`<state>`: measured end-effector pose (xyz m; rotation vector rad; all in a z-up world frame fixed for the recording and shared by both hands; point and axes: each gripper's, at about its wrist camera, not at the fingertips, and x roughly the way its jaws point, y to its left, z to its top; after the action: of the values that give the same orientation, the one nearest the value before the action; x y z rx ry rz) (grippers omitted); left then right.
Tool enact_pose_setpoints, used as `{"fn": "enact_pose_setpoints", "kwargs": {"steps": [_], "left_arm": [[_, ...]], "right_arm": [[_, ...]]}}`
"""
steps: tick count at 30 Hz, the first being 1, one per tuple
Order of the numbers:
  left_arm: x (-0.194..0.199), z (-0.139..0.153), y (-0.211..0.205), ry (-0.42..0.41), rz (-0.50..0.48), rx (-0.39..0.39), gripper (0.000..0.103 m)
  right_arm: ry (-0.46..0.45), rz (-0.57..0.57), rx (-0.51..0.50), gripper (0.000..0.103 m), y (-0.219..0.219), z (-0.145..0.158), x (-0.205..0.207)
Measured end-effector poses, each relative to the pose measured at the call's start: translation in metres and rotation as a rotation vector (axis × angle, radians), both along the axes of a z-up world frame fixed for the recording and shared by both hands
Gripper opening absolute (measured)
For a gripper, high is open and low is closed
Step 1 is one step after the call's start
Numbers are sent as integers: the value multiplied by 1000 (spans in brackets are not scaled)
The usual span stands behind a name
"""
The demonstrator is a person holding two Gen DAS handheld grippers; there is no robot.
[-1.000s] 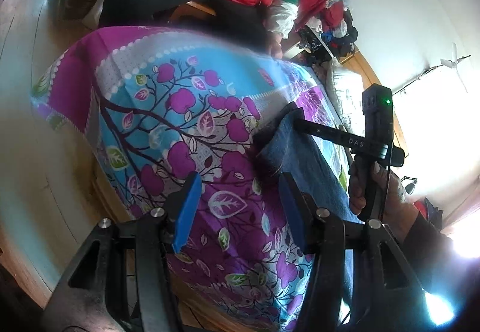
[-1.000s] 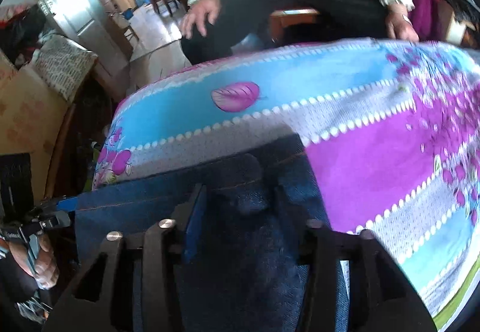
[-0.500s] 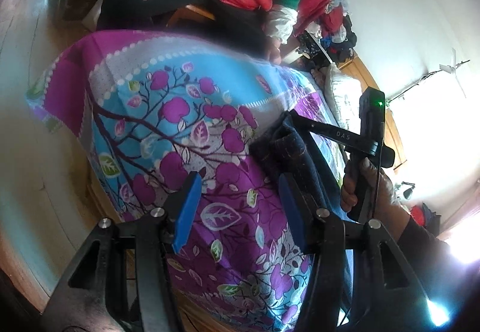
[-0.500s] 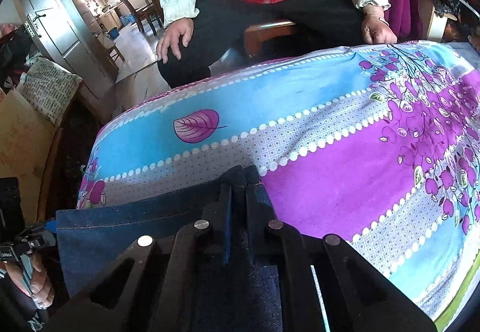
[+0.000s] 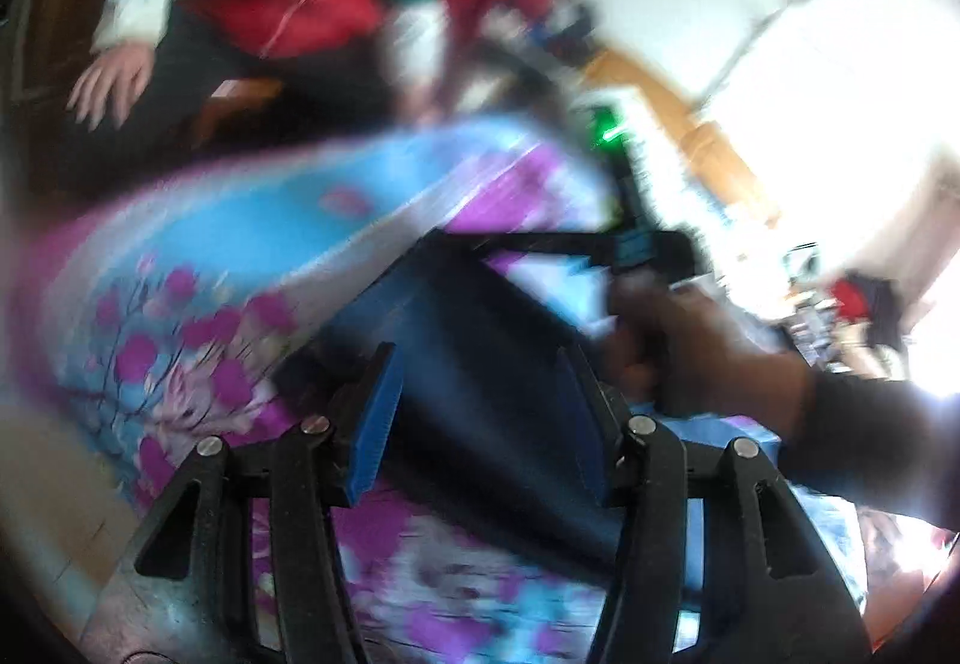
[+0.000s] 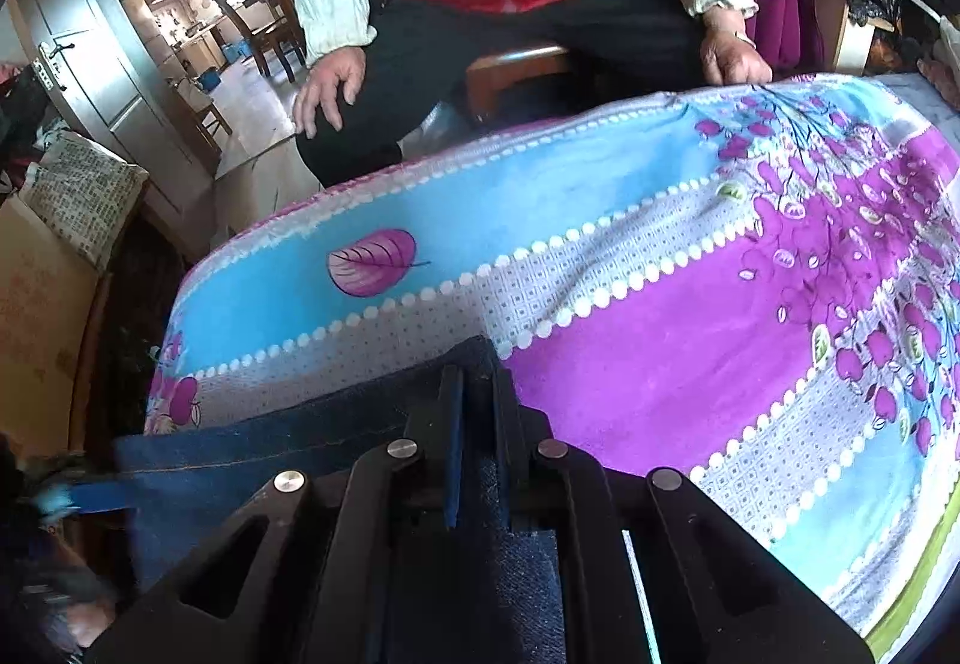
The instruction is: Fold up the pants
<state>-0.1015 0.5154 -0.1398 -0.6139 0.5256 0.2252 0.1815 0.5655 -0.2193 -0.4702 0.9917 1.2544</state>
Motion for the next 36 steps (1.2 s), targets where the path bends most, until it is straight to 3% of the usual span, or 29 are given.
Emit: {"fn": "enact_pose_setpoints", "kwargs": {"steps": [1,3,6,8,11,15,16,18,20,23,24,25,26,28,31,33,35,36], "left_arm": [[3,-13,8,37,6,-43,31],[0,-23,13,42,12,-80,26],[-4,-21,10,41,8,-77,28],[-5,-21,8,46,3,-72,29],[-5,-18,7,59,-15,-78,32],[-1,-18,8,77,-21,-86,32],[1,-18,10,80,-21,-94,32],[4,-17,13,87,-17,-102,32],[4,-15,12,103,-5,-99,32],[2,-10,8,140,24,-76,32],[2,-6,4,156,40,-70,33],[2,-3,-1,161,46,-64,33],[2,0,-5,164,46,-57,33],[6,13,-21,160,26,-28,33],[22,32,-55,148,-51,17,35],[33,36,-71,156,-90,17,36],[46,38,-86,162,-108,-2,36],[49,40,-89,158,-114,-12,36]], "right_arm": [[-7,-18,4,25,-3,2,3],[-68,-121,34,35,-25,21,6],[-8,-267,151,35,-93,52,-9],[43,-287,178,35,-147,52,-36],[82,-358,133,35,-228,33,-54],[162,-560,64,34,-350,3,-40],[194,-612,70,24,-379,-2,-34],[267,-707,114,15,-454,-8,-20],[248,-835,111,16,-521,-3,-10],[142,-1033,69,22,-602,15,0],[151,-1069,86,22,-622,17,3],[129,-1127,61,34,-641,22,4],[109,-1151,46,35,-652,27,3],[129,-1092,127,35,-659,37,-9],[139,-1018,128,36,-669,32,-30],[171,-1083,101,36,-700,19,-41],[232,-1194,174,29,-753,7,-61],[252,-1238,215,19,-776,5,-70]]}}
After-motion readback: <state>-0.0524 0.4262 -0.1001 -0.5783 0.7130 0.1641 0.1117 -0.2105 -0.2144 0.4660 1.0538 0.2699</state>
